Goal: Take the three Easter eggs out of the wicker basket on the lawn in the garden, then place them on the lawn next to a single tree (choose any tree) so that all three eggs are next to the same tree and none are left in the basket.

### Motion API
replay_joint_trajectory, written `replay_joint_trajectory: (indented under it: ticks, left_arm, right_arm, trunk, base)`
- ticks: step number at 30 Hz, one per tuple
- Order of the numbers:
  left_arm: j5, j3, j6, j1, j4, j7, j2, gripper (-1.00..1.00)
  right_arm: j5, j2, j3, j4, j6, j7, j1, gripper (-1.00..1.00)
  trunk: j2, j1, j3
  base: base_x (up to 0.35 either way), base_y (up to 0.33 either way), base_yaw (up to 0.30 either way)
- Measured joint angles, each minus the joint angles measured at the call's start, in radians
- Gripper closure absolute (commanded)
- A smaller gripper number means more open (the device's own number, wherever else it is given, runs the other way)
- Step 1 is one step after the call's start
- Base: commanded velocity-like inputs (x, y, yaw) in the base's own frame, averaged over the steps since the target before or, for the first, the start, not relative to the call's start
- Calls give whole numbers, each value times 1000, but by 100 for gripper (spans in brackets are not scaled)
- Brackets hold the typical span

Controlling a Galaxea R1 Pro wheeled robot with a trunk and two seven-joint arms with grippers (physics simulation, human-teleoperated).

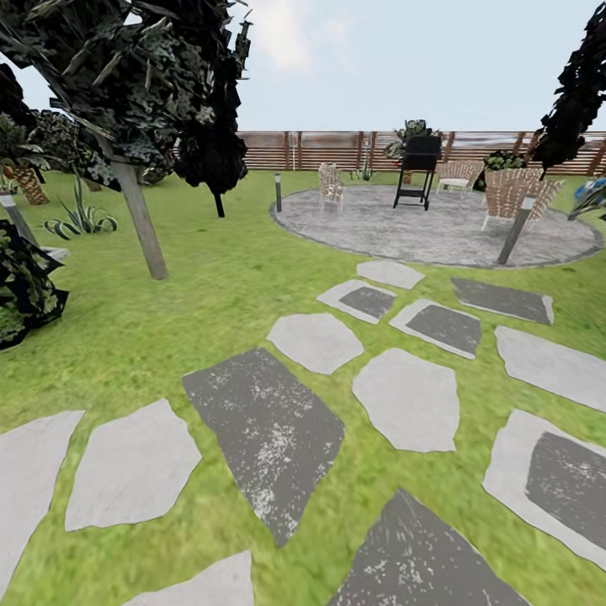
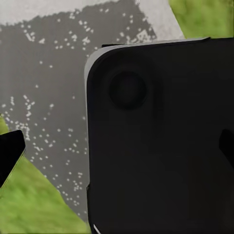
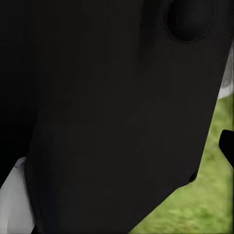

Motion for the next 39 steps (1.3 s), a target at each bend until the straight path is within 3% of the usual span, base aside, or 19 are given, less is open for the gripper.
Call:
replay_joint_trajectory:
  ticks: [39]
  left_arm:
    - [1,1,0,0,0,0,0,-100]
  right_arm:
    - [0,-1,0,0,0,0,0,-100]
  trunk:
    - [0,0,0]
  base:
    - [334,0,0]
